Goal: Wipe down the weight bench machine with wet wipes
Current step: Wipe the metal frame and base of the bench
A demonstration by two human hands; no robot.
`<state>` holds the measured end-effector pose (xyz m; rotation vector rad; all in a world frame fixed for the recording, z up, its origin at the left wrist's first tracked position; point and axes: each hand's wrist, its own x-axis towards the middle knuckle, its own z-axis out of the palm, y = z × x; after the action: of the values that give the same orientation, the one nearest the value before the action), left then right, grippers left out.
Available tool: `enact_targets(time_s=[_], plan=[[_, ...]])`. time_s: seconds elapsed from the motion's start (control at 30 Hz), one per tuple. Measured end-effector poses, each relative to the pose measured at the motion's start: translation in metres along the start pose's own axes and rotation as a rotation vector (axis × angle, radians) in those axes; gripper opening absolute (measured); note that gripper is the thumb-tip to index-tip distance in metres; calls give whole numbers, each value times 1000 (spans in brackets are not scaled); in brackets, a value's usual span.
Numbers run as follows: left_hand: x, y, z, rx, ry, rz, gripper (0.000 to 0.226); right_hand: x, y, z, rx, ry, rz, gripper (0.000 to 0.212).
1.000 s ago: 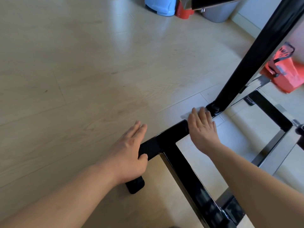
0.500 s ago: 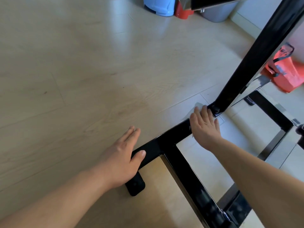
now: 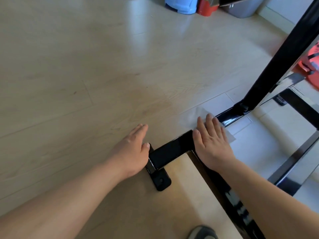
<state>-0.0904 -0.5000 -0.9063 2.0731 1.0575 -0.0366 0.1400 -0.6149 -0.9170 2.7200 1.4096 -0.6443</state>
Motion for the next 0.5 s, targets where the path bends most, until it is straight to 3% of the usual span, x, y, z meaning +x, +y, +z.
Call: enact_targets(time_s=[0.1,0.23,0.33,0.4,0.5], plan=[[-5,-3,-4,16,-29,-1,67,-21,-28,19,-27,27,-36,71],[-10,-9,-6,47,-52,-8,78,-79,-92,73,-59,116,-424,67],[-14,-14,-9,53,-50,-35,79,-87,-93,81,-120,106,-568,65],[-17,-17,-11,52,-35,-46,79,-74,-76,65,-145,132,-511,61],[-21,-19,-14,31,-43,-69,80,-56,-53,41,-128,65,-275,61]])
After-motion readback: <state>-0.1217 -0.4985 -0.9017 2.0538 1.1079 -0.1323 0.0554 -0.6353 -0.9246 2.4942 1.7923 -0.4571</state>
